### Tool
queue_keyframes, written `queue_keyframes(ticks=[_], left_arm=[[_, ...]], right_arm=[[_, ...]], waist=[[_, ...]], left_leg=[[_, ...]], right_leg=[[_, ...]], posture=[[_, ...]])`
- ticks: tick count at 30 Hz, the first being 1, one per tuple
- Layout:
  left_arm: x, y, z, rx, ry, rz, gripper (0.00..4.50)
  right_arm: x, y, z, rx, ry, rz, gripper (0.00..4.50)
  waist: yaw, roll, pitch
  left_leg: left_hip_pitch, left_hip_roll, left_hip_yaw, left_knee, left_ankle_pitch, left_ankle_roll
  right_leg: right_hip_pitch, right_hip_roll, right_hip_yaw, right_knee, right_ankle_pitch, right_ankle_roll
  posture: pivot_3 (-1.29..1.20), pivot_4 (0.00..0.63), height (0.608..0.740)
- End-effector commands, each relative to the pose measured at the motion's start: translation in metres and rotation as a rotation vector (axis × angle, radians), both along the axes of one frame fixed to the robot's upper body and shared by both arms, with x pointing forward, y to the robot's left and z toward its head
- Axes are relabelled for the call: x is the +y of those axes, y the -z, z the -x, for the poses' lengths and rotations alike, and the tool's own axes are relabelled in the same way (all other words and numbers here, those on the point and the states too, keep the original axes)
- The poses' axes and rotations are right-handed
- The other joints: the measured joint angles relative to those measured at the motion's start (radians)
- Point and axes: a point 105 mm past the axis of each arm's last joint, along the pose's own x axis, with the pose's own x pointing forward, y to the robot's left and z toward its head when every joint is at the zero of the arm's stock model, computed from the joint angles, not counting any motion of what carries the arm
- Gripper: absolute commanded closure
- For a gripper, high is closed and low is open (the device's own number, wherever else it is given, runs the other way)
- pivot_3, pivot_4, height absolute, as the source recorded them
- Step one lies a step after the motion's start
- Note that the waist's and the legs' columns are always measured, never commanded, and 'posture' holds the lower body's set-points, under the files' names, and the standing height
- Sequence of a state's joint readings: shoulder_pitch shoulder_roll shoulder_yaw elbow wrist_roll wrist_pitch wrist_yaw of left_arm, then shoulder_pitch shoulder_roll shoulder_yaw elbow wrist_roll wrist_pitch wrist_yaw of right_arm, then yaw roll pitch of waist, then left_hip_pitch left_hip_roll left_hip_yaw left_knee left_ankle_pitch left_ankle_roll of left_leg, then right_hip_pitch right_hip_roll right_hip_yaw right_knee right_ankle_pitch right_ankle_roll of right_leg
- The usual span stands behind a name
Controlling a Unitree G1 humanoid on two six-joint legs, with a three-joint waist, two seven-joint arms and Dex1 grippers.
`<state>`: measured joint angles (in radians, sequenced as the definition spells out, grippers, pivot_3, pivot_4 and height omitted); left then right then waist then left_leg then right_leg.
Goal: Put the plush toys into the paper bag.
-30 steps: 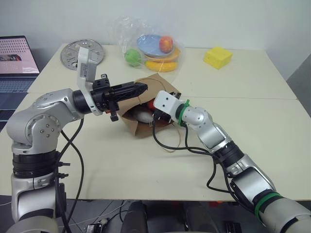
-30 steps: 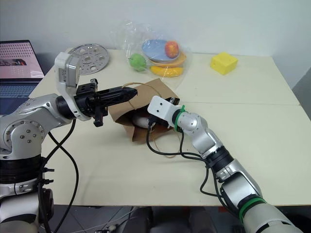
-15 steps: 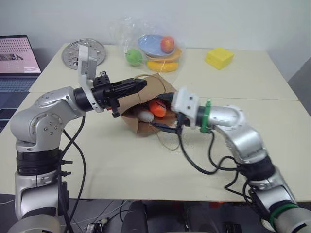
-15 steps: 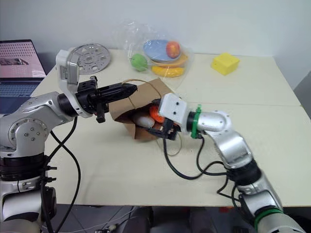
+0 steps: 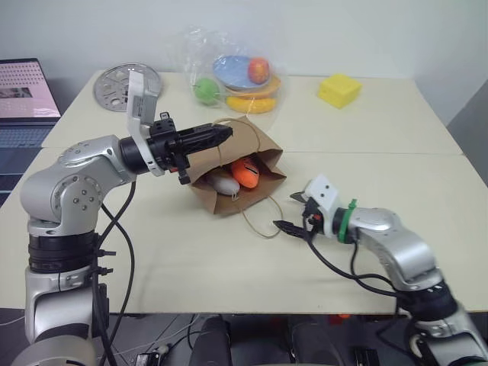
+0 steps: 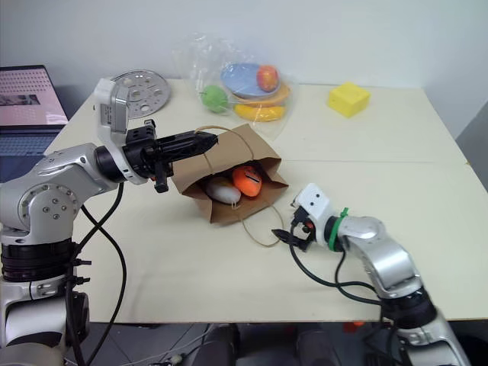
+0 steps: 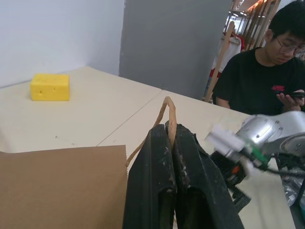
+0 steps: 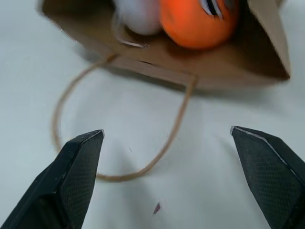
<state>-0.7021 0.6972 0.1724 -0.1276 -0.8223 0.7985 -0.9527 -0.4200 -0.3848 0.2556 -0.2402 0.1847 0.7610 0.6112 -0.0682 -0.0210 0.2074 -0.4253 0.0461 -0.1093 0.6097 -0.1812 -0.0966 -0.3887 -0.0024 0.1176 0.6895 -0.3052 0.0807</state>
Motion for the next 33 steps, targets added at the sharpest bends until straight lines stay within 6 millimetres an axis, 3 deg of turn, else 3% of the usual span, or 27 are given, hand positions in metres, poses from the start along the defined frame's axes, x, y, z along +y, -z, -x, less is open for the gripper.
queue_keyframes(ticks=[1, 3, 6, 16, 20, 28, 33], left_arm=[[0.000, -0.011, 0.005, -0.058, 0.005, -0.007, 4.50], [0.000, -0.012, 0.006, -0.059, 0.004, -0.006, 4.50], [0.003, -0.011, 0.007, -0.061, -0.013, -0.013, 4.50], [0.007, -0.009, 0.010, -0.056, -0.032, -0.014, 4.50], [0.007, -0.009, 0.012, -0.049, -0.018, -0.020, 4.50], [0.004, -0.030, 0.012, -0.109, 0.021, -0.032, 4.50], [0.000, -0.036, 0.000, -0.135, 0.028, -0.037, 4.50]], right_arm=[[0.002, -0.005, -0.014, -0.036, 0.075, 0.014, 0.04], [0.005, -0.003, -0.017, -0.032, 0.078, 0.006, 0.04], [0.015, -0.004, -0.010, 0.003, 0.023, -0.022, 0.61], [0.012, -0.002, -0.010, 0.019, 0.016, -0.004, 4.36], [0.012, -0.018, -0.008, 0.028, 0.008, -0.073, 4.47], [-0.006, -0.121, 0.013, 0.030, -0.108, -0.306, 4.47], [-0.017, -0.154, 0.006, 0.056, -0.067, -0.391, 4.47]], waist=[[-0.001, 0.000, 0.000], [-0.001, 0.000, 0.000], [0.002, 0.000, 0.000], [0.002, 0.000, 0.000], [0.002, 0.000, 0.000], [0.007, 0.001, 0.001], [0.008, 0.001, 0.001]], left_leg=[[0.000, 0.000, 0.000, 0.000, 0.000, 0.000], [0.000, 0.000, 0.000, 0.000, 0.000, 0.000], [0.000, 0.000, -0.001, -0.001, 0.000, 0.000], [0.000, 0.000, -0.001, -0.001, 0.000, 0.000], [0.000, 0.000, -0.001, -0.001, 0.000, 0.000], [-0.001, 0.000, -0.001, -0.001, 0.000, 0.000], [-0.001, 0.000, -0.001, -0.001, 0.000, 0.000]], right_leg=[[0.000, 0.000, 0.000, 0.000, 0.000, 0.000], [0.000, 0.000, 0.000, 0.000, 0.000, 0.000], [0.000, 0.000, -0.001, -0.001, 0.000, 0.000], [0.000, 0.000, -0.001, -0.001, 0.000, 0.000], [0.000, 0.000, -0.001, -0.001, 0.000, 0.000], [0.000, 0.000, -0.001, -0.001, 0.000, 0.000], [0.000, 0.000, -0.001, -0.001, 0.000, 0.000]], posture=[[0.00, 0.150, 0.740], [0.00, 0.150, 0.740], [0.00, 0.150, 0.740], [0.00, 0.150, 0.740], [0.00, 0.150, 0.740], [0.00, 0.150, 0.740], [0.00, 0.150, 0.740]])
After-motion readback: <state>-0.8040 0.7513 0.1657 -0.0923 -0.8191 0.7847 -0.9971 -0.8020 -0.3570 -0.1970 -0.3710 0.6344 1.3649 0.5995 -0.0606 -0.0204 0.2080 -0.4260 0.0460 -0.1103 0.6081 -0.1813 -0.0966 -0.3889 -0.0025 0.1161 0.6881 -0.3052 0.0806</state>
